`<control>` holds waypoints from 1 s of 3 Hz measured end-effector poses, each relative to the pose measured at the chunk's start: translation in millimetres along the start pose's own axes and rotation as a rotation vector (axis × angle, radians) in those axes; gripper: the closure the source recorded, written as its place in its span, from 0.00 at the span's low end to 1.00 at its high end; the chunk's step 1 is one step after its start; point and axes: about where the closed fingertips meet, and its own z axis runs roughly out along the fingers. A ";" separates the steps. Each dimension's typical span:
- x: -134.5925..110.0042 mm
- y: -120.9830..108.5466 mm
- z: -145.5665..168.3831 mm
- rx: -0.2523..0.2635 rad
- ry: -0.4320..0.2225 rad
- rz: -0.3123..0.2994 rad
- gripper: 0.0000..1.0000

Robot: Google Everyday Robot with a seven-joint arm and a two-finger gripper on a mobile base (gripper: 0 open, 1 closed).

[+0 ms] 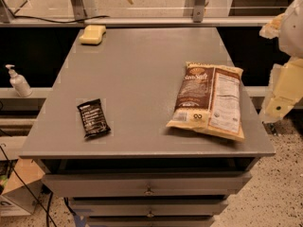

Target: Move brown chip bag near rxbar chocolate

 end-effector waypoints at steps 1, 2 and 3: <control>0.0 0.0 0.0 0.000 0.000 0.000 0.00; 2.2 -1.7 10.9 -0.006 -0.083 0.028 0.00; -6.8 0.4 30.7 -0.021 -0.179 0.057 0.00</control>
Offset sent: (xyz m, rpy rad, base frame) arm 0.0094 -0.0085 -0.0126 0.1439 -0.0203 -0.0034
